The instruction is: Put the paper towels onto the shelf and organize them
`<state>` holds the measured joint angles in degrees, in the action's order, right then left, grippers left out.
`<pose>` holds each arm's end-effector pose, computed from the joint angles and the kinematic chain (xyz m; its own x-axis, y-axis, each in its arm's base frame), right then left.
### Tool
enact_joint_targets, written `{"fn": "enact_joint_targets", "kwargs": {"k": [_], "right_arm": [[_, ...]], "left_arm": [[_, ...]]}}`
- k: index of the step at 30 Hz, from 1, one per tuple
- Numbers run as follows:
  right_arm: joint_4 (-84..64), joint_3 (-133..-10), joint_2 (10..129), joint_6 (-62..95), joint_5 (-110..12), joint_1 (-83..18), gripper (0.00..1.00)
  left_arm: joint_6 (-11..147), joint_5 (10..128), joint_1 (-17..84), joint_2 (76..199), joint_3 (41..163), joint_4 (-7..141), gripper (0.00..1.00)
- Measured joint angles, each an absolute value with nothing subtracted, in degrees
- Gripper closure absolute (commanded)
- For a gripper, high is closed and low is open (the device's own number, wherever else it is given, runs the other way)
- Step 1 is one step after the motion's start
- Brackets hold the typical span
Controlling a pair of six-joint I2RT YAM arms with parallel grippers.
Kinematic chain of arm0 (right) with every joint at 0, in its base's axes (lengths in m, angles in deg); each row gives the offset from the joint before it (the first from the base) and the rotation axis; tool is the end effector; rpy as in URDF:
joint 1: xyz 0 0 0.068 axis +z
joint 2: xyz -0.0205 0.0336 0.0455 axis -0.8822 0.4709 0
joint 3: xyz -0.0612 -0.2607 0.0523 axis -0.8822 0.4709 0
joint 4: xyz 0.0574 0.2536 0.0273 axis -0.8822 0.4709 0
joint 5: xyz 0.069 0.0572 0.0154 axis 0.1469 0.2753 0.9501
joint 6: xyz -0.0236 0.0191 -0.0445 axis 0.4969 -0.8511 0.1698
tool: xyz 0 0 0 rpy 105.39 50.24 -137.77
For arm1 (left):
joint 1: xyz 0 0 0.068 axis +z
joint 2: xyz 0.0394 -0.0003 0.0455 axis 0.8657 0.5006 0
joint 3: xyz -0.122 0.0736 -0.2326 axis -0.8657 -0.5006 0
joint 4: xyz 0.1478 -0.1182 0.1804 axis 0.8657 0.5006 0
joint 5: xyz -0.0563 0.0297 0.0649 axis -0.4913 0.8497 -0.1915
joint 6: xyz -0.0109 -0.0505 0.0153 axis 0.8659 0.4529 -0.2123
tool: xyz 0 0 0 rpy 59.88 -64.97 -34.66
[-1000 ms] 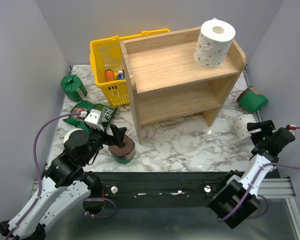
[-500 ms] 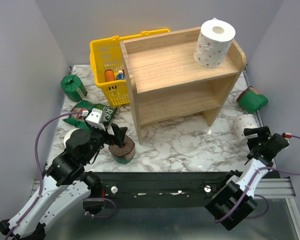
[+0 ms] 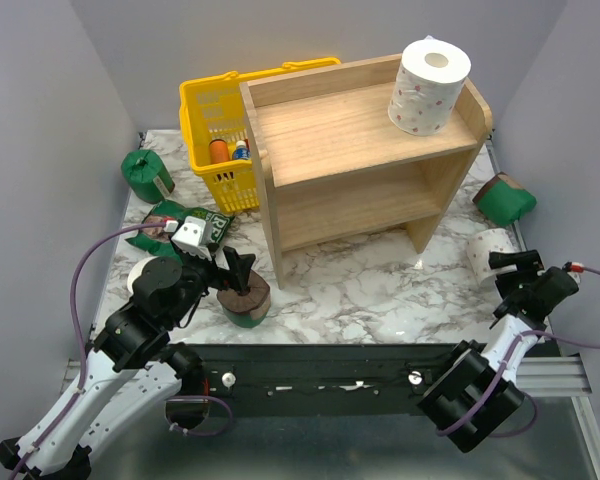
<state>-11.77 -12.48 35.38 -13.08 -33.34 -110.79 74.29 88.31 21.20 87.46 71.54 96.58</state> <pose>0.1250 -0.1215 0.1814 0.0135 0.8109 -0.5850 0.5606 0.4783 0.6760 0.0884 -0.0623 0.3313 -0.2903 -0.1476 -0.9455 0.4029 0.8774 -0.2606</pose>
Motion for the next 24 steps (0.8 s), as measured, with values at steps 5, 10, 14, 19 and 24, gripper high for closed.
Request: {"fn": "enact_joint_targets", "kwargs": {"k": [5, 10, 14, 19, 24], "right_arm": [[-14.83, -12.09, 35.63, -12.97, -31.85, -111.12, 0.34], [-16.62, -10.93, 35.71, -13.03, -31.28, -111.16, 0.38], [-18.5, -10.1, 36.3, -13.12, -30.87, -111.16, 0.37], [-21.43, -9.03, 38.03, -13.97, -29.8, -111.19, 0.28], [-23.11, -8.61, 38.93, -14.13, -29.01, -111.38, 0.45]], "left_arm": [[74.29, 88.31, 21.2, 87.5, 71.54, 96.58, 0.01], [74.27, 88.31, 21.2, 87.68, 71.54, 96.58, 0.01], [74.29, 88.31, 21.2, 87.83, 71.54, 96.56, 0.01], [74.29, 88.31, 21.2, 87.9, 71.54, 96.56, 0.01], [74.27, 88.31, 21.2, 87.9, 71.54, 96.54, 0.01]]}}
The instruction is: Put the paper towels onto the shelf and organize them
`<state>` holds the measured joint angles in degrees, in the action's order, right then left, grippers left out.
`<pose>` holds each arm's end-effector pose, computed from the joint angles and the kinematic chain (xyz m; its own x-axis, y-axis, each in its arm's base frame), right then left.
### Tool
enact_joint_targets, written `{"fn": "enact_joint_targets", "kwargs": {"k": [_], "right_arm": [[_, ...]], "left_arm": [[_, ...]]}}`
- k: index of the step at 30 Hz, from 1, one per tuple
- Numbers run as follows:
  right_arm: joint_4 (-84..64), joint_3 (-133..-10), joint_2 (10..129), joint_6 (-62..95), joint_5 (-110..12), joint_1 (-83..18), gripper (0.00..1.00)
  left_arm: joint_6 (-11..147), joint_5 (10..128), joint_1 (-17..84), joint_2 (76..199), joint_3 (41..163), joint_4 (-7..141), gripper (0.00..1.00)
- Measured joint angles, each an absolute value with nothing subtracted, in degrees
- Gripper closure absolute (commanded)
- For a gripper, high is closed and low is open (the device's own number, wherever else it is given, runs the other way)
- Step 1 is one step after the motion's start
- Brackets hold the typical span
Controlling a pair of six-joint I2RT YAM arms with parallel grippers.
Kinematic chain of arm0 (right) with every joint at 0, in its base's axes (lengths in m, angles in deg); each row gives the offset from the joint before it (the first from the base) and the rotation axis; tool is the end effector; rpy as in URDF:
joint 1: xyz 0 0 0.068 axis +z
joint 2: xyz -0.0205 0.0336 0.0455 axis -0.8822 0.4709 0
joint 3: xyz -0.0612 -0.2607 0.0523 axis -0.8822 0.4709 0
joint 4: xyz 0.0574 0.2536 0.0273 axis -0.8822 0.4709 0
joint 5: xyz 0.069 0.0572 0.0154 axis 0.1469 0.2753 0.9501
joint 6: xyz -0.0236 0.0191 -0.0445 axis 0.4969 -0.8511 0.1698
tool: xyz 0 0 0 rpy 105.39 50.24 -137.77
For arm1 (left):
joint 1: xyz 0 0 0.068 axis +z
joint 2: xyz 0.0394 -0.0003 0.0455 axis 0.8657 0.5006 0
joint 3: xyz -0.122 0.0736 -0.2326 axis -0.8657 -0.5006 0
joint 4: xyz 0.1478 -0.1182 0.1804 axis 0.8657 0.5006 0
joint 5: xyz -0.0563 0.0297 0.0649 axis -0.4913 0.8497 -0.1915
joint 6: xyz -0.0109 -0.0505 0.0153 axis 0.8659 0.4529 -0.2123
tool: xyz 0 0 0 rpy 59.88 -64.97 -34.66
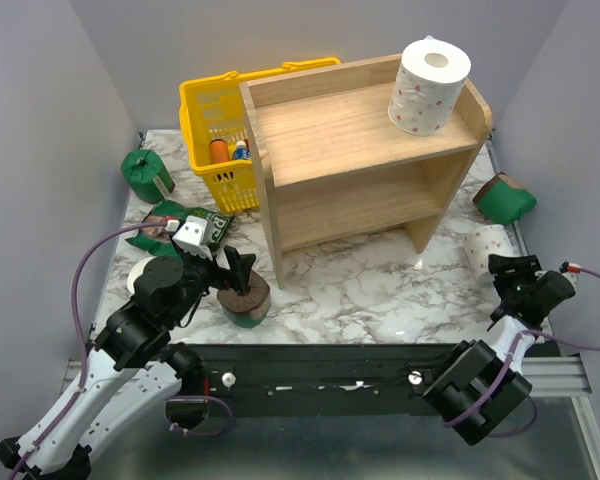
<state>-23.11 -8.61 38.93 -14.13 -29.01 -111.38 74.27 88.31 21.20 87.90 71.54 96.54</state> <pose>0.1277 -0.1237 0.1686 0.0190 0.8038 -0.5946 0.4829 0.5133 0.7094 0.0897 -0.0633 0.3307 -0.2953 -0.1431 -0.9446 0.4016 0.8786 -0.2586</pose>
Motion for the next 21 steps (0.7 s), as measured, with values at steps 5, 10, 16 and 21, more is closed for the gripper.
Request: {"fn": "enact_joint_targets", "kwargs": {"k": [5, 10, 16, 21], "right_arm": [[-24.42, -8.48, 38.79, -13.62, -28.25, -111.45, 0.62], [-22.87, -8.83, 35.23, -10.96, -27.59, -111.45, 0.72], [-16.53, -12.85, 29.55, -6.5, -27.68, -111.47, 0.78], [-11.73, -17.16, 26.2, -4.47, -28.11, -110.33, 0.79]], "left_arm": [[74.29, 88.31, 21.2, 87.88, 71.54, 96.56, 0.01], [74.27, 88.31, 21.2, 87.88, 71.54, 96.54, 0.01], [74.27, 88.1, 21.2, 87.57, 71.54, 96.49, 0.01], [74.29, 87.9, 21.2, 86.69, 71.54, 96.36, 0.01]]}}
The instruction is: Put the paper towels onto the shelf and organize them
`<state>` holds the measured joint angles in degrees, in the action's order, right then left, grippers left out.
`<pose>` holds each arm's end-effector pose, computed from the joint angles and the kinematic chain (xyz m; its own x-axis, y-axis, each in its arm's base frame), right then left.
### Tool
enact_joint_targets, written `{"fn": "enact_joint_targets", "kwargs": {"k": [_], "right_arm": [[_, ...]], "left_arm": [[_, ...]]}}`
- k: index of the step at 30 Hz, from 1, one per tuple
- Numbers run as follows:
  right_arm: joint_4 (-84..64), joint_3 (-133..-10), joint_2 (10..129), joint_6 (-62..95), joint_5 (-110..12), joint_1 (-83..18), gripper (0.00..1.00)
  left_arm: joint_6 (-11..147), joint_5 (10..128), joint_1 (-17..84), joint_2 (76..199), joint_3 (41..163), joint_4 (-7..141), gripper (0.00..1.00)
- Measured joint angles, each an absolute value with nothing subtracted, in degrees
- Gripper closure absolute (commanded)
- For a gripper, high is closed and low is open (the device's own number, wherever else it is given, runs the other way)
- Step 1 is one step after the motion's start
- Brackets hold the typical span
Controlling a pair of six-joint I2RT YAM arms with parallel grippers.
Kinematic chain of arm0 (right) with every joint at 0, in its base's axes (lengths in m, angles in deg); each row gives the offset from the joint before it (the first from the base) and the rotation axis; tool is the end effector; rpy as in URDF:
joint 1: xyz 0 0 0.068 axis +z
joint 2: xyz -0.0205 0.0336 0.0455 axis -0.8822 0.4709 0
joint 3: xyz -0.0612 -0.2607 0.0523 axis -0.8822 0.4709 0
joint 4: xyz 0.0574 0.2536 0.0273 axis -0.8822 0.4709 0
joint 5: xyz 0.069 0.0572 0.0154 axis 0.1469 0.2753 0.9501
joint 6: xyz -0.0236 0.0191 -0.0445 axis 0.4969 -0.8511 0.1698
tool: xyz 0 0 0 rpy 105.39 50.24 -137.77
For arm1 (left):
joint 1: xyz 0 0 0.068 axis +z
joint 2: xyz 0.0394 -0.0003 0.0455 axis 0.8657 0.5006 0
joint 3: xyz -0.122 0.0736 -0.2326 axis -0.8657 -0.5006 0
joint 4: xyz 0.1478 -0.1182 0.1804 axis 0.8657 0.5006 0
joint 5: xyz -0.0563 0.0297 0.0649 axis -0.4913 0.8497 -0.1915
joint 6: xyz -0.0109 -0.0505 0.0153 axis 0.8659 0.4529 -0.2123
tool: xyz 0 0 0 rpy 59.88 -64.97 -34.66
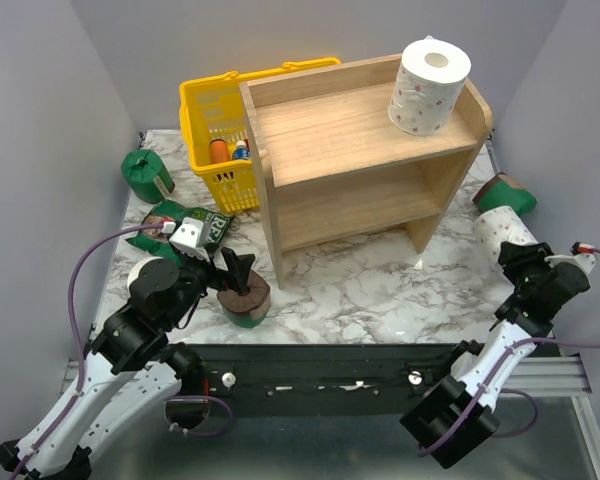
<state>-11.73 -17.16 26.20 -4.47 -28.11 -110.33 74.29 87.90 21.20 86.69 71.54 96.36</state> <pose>0.1217 -0.1114 0.2342 0.0042 0.6102 -0.7922 0.3880 0.7292 0.5637 0.0860 -0.0607 0.3329 -0.2794 -0.1568 -0.9473 0.4123 0.8714 -0.2659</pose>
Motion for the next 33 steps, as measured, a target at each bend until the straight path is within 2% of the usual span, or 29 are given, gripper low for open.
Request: {"fn": "enact_joint_targets", "kwargs": {"k": [5, 19, 27, 33], "right_arm": [[-1.63, -27.06, 24.63, -1.41, -31.17, -108.04, 0.76], [20.4, -70.12, 26.73, 18.62, -30.87, -96.61, 0.75], [25.43, -85.68, 25.24, 26.44, -23.46, -93.24, 0.76], [23.27, -88.67, 24.87, 27.34, -14.39, -91.82, 0.76]], "left_arm": [[74.29, 87.7, 21.2, 85.82, 71.54, 96.19, 0.01], [74.29, 86.87, 21.2, 82.98, 71.4, 96.1, 0.01], [74.29, 86.87, 21.2, 81.84, 71.32, 95.99, 0.01], [74.29, 86.87, 21.2, 80.77, 71.32, 95.95, 0.01]]}}
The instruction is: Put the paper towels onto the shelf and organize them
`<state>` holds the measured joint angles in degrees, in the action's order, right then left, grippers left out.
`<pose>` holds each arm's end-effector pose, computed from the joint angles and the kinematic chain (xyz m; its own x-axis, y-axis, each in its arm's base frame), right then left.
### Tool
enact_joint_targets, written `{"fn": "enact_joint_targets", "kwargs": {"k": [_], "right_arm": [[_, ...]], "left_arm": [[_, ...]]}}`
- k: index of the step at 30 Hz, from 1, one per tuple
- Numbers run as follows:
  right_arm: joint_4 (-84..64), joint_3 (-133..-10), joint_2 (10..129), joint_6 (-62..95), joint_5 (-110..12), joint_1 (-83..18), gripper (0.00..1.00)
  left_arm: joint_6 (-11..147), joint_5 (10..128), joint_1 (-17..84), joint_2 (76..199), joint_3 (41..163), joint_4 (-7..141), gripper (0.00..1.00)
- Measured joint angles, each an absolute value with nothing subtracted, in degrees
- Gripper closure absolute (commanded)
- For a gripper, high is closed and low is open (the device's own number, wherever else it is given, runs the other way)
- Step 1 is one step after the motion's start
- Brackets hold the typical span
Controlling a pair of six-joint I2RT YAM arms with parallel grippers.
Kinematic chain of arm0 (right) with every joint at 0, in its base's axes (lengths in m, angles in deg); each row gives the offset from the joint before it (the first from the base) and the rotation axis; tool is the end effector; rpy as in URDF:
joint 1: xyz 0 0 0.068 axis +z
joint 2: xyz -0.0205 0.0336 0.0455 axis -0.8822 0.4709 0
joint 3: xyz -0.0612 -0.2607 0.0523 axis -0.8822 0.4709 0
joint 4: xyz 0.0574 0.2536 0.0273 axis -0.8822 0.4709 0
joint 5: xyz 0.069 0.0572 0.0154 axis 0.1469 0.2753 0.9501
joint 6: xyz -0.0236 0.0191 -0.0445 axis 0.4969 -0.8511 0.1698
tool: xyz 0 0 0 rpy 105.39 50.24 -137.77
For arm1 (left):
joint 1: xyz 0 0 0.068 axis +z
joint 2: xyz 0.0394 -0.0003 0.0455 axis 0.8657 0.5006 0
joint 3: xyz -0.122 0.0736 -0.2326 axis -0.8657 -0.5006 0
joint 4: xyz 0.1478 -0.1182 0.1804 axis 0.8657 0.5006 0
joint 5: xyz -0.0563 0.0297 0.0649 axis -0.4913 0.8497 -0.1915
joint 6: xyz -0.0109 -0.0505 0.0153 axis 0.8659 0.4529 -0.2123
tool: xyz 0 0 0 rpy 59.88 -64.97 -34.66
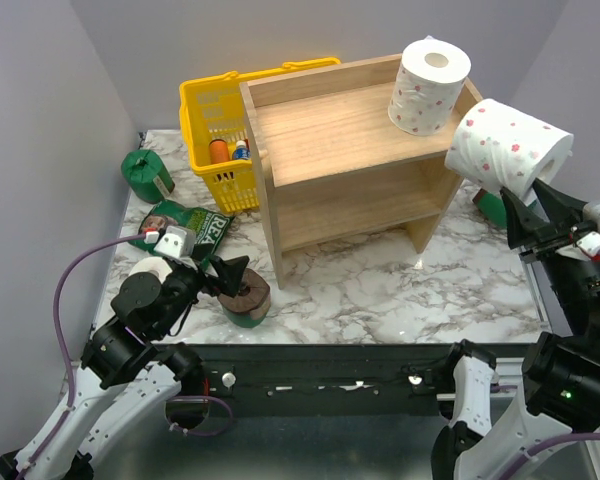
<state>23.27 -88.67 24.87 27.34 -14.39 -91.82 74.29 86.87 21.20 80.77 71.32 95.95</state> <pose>-0.0001 0.0278 0.5449 0.3411 -0.2557 -0.9046 -0.1530 0.9344 -0.3218 0.0682 -0.0472 0.3401 -0.2050 -0.2177 -0.9542 0.4504 0.8446 -0.2895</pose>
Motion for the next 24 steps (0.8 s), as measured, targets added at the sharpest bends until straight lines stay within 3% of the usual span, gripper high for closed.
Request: {"fn": "enact_joint_targets", "kwargs": {"k": [9, 24], "right_arm": [[13.39, -85.94, 26.14, 23.51, 0.89, -90.97, 0.76], [12.69, -102.73, 42.55, 27.9, 6.73, -82.57, 0.73]], "left_arm": [[74.29, 86.78, 21.2, 80.6, 71.29, 95.79, 0.01], [74.29, 87.27, 21.2, 79.5, 71.29, 95.82, 0.01]]}}
